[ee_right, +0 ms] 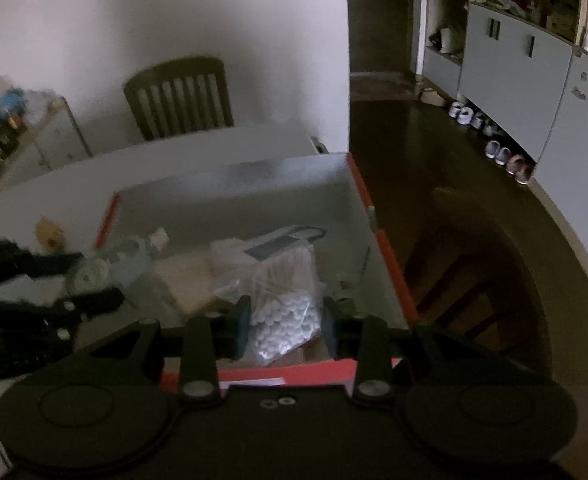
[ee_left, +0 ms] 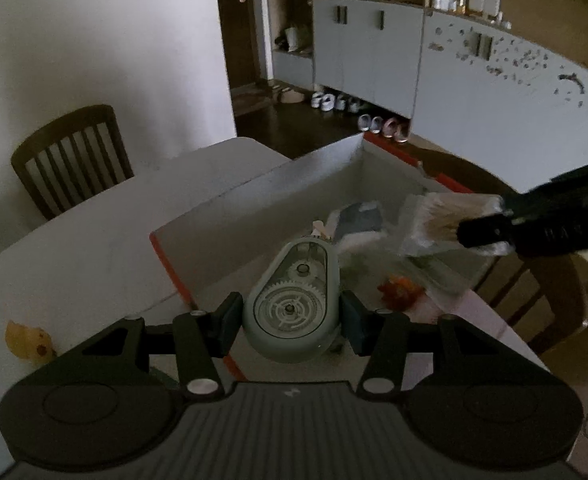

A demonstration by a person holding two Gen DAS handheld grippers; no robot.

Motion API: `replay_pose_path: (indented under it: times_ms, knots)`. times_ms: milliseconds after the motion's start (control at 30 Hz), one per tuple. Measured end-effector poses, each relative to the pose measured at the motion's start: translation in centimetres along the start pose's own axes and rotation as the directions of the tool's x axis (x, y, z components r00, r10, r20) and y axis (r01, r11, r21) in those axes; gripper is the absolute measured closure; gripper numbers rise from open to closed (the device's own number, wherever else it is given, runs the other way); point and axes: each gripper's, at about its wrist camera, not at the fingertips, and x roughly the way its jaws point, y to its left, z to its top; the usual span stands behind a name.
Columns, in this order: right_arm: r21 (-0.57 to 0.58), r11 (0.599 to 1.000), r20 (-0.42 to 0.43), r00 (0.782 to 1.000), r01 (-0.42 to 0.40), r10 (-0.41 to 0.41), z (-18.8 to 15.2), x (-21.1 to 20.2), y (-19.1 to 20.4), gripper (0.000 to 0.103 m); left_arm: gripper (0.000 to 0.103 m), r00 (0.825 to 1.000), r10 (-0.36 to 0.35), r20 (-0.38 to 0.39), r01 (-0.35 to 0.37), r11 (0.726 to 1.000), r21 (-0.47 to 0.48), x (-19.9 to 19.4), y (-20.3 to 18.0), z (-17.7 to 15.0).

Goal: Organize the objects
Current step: 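Carry the round container and cotton swab pack with both tools into the shoebox, then open both tools to release the container and swab pack in the box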

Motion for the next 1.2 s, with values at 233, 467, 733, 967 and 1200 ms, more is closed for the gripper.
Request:
replay_pose_path:
  times_ms: [233,467,733,967,1200]
  knots:
    - [0.009,1.0,-0.068,0.997,0.027,-0.026,0.0,2.8,-1.3,0.068,0.052,0.996,0.056,-0.073,-0.054,0.998,0.024,4.2,-0.2,1.4]
    - [-0.04,0.999,-0.123,0.992,0.008,-0.013,0.2,5.1,-1.0,0.068,0.052,0.985,0.101,-0.14,-0.099,0.995,0.023,7.6,0.0,2.7]
    - [-0.095,0.995,-0.17,0.985,0.011,-0.027,-0.2,7.7,0.0,0.067,0.052,0.975,0.107,-0.193,-0.099,0.994,0.049,9.8,-0.5,2.6]
    - [-0.148,0.989,-0.187,0.982,0.004,-0.032,-0.7,8.9,0.8,0.065,0.052,0.97,0.089,-0.224,-0.08,0.996,0.05,10.2,-0.7,2.1]
    - [-0.158,0.987,-0.171,0.985,-0.012,-0.016,-0.9,8.4,0.7,0.05,0.033,0.969,0.061,-0.238,-0.046,0.997,0.069,10.1,-1.0,2.0]
